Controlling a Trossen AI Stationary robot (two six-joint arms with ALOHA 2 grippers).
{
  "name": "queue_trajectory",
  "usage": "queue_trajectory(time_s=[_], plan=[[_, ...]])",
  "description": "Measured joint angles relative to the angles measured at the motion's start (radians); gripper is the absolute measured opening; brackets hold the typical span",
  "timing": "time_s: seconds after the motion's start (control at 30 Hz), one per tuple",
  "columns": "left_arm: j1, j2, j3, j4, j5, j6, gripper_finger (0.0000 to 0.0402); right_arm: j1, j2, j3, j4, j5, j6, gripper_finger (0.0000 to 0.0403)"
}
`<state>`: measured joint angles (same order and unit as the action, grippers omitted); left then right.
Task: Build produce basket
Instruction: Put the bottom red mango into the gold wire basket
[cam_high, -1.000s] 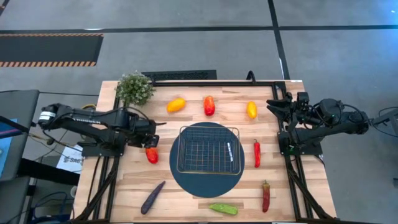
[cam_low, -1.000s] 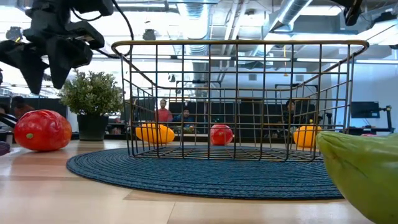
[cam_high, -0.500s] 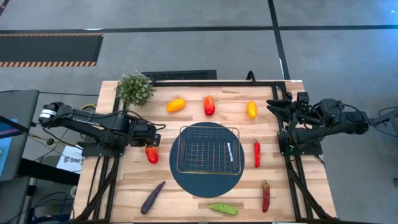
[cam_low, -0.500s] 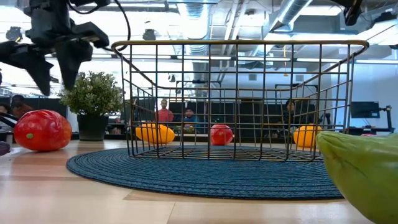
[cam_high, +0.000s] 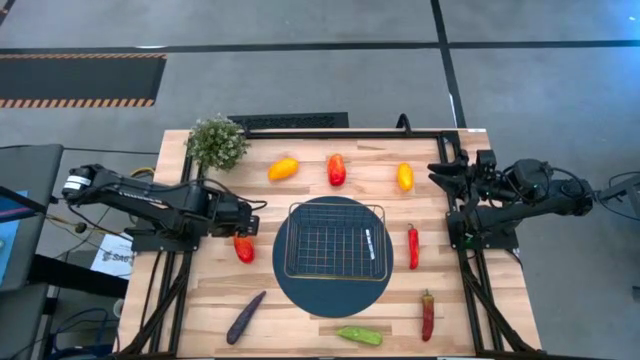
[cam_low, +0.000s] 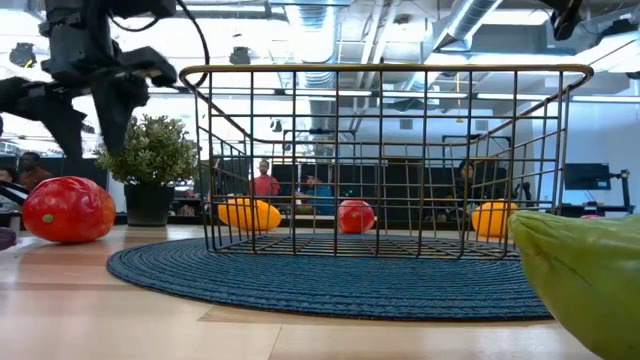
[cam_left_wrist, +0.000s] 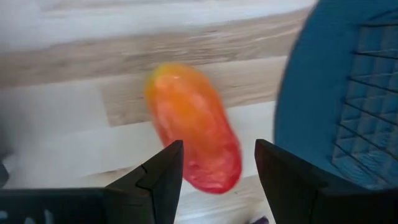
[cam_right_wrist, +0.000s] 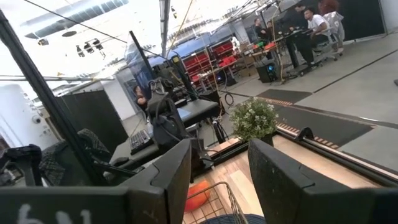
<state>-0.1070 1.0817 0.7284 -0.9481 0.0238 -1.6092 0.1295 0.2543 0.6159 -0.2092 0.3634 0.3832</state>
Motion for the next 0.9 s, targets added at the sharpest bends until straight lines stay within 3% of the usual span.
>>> queue_trajectory(time_s=[0.9], plan=[[0.0,0.0,-0.066,0.111,0.04,-0.007,0.0185,0.0,0.0,0.0,-0.017,0.001,0.001,0.019]])
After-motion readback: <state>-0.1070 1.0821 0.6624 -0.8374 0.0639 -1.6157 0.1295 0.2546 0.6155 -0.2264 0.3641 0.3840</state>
